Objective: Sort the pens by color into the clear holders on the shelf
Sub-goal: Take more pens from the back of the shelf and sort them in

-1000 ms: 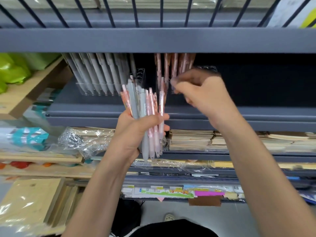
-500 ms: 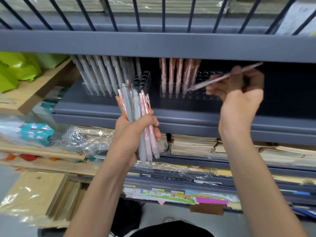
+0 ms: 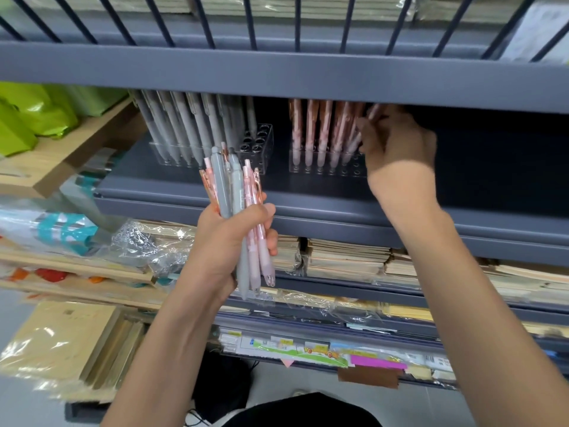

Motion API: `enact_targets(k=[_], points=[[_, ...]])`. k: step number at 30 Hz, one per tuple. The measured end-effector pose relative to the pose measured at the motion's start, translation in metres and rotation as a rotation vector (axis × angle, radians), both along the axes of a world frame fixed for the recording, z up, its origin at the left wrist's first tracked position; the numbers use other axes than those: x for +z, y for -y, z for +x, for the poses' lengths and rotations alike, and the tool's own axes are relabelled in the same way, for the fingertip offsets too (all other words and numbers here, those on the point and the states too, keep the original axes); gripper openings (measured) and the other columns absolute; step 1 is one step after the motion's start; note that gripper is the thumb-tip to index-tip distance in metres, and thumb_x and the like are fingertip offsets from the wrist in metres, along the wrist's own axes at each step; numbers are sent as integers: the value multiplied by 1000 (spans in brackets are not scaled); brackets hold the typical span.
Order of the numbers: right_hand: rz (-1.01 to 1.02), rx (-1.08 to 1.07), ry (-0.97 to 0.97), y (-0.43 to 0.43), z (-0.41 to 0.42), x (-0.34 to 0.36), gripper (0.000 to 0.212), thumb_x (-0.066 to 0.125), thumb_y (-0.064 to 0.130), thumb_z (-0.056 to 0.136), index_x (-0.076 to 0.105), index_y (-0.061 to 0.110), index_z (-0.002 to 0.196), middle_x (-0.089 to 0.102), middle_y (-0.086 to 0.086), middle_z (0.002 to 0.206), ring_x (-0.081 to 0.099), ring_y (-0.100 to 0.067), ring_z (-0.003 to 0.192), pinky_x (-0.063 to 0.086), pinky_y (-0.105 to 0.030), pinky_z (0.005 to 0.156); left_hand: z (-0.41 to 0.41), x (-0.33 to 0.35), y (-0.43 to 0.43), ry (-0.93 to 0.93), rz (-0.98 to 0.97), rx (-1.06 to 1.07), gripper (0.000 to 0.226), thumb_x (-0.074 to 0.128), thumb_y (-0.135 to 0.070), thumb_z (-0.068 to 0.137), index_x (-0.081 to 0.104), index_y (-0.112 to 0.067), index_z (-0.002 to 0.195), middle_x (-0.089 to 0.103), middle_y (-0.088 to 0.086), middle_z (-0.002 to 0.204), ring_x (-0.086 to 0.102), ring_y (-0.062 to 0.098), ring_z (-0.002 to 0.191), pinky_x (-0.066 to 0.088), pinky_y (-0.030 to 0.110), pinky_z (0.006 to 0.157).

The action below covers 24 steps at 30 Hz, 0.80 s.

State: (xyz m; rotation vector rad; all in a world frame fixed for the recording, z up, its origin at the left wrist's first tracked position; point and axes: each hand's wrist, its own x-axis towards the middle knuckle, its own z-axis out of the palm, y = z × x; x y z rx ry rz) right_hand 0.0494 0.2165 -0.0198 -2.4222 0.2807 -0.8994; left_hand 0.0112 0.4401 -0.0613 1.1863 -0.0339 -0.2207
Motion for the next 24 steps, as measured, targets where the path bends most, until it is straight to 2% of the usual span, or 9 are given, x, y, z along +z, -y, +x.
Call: enact_targets(k=[2, 6, 8, 12, 15, 19, 20, 22, 24], points=[[-140, -21, -117, -1, 3, 8, 40, 45, 39, 102, 60, 3, 111, 67, -22, 105, 60, -43, 94, 43, -37, 81, -1, 1, -1, 8, -15, 0, 25, 71, -9, 75, 58, -9, 96, 53, 3, 60, 52, 20, 45, 47, 28, 46], [-262, -34, -201, -1, 6, 18, 41, 42, 37, 103, 60, 0, 109, 65, -26, 108, 57, -45, 101, 41, -40, 83, -1, 3, -3, 27, -42, -9, 21, 69, -8, 76, 57, -10, 93, 51, 3, 61, 49, 20, 44, 47, 27, 46], [-277, -33, -240, -1, 7, 21, 41, 41, 36, 103, 60, -1, 107, 63, -27, 110, 55, -45, 104, 38, -39, 81, -1, 3, -3, 36, -31, -20, 22, 69, -8, 76, 56, -10, 94, 52, 3, 60, 51, 20, 45, 47, 27, 47], [-285, -45, -300, -5, 9, 25, 41, 40, 36, 104, 60, 1, 108, 61, -27, 115, 53, -43, 106, 22, -34, 73, -3, 2, -1, 43, -24, -29, 20, 69, -7, 76, 55, -11, 91, 51, 3, 60, 51, 20, 45, 47, 28, 47], [-253, -21, -281, -7, 8, 25, 40, 42, 36, 103, 61, 1, 107, 62, -24, 114, 52, -42, 107, 25, -34, 75, -3, 0, 2, 38, -20, -24, 23, 69, -8, 75, 54, -11, 92, 52, 3, 60, 51, 20, 45, 47, 27, 46], [-21, -4, -187, 1, -1, 21, 31, 59, 36, 93, 67, 10, 108, 72, -14, 98, 61, -34, 107, 47, -35, 95, -5, 0, 0, 45, 8, -49, 24, 71, -9, 74, 54, -10, 92, 54, 3, 60, 52, 21, 44, 48, 28, 46], [75, -5, -141, 1, -5, 21, 24, 63, 36, 90, 70, 16, 101, 73, -11, 90, 65, -31, 100, 50, -35, 94, -5, 0, -1, 47, 18, -61, 24, 71, -9, 74, 55, -9, 92, 54, 4, 60, 53, 21, 44, 48, 28, 46], [339, 99, -41, -3, -15, 22, 8, 68, 32, 86, 68, 27, 80, 73, -5, 76, 69, -27, 80, 57, -39, 77, -6, -1, 0, 49, 41, -84, 23, 72, -9, 74, 57, -9, 92, 56, 5, 61, 54, 22, 45, 49, 29, 46], [560, 303, -78, -15, -27, 25, 12, 72, 28, 82, 69, 29, 71, 72, 1, 69, 61, -14, 55, 50, -27, 50, -7, -2, 2, 63, 75, -110, 14, 73, -8, 74, 65, -14, 84, 58, 6, 61, 56, 23, 46, 50, 30, 47]])
